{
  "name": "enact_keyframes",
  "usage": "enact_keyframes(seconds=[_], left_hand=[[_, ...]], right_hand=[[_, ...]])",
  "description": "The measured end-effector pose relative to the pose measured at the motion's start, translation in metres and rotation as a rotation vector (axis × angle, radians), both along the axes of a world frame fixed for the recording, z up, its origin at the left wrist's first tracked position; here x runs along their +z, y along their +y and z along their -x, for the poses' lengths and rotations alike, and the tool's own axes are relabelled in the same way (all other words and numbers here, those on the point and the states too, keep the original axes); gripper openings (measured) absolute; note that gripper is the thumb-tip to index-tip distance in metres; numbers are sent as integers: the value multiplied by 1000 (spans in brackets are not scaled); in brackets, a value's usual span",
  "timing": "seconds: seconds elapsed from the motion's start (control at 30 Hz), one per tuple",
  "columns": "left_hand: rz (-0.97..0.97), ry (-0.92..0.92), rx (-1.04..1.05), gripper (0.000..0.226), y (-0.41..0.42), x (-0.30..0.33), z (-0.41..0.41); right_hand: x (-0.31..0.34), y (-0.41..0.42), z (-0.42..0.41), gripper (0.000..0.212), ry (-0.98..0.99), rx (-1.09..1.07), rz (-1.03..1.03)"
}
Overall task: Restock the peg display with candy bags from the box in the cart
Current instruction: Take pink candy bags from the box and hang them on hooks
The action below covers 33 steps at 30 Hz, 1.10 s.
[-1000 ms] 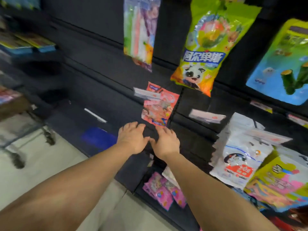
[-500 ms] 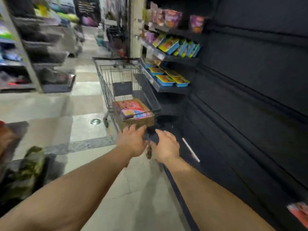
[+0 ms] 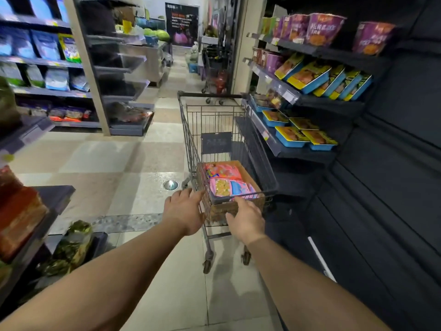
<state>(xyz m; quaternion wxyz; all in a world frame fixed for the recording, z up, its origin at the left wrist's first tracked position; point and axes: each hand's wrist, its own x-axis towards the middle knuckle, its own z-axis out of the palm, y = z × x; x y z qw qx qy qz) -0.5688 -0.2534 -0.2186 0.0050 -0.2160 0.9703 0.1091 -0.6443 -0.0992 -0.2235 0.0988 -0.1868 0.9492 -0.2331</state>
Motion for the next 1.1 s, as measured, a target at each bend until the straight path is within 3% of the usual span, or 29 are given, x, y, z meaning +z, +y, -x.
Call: enact_keyframes(seconds=[0.27,0.57,0.83,1.03,1.1], left_hand=[[-15,-23,55,70,-65,-2,157],[-48,-131,-57,67,-97,-36,302],[-164,-376,-191,70,-144,-120,456],[-187,-581,-397,73,-204,-203,568],[-208,-600,-430,75,-219,-223,594]], right_hand=[[-13,-45,180,53,-82,-73,-54],[-22,-59,300,54,-154,-146,-8],[-68,-84,398,55,-207,-339,97],[-138,-135,454,51,-320,-656,164],[-159,-154,468,56,-220,-682,72]])
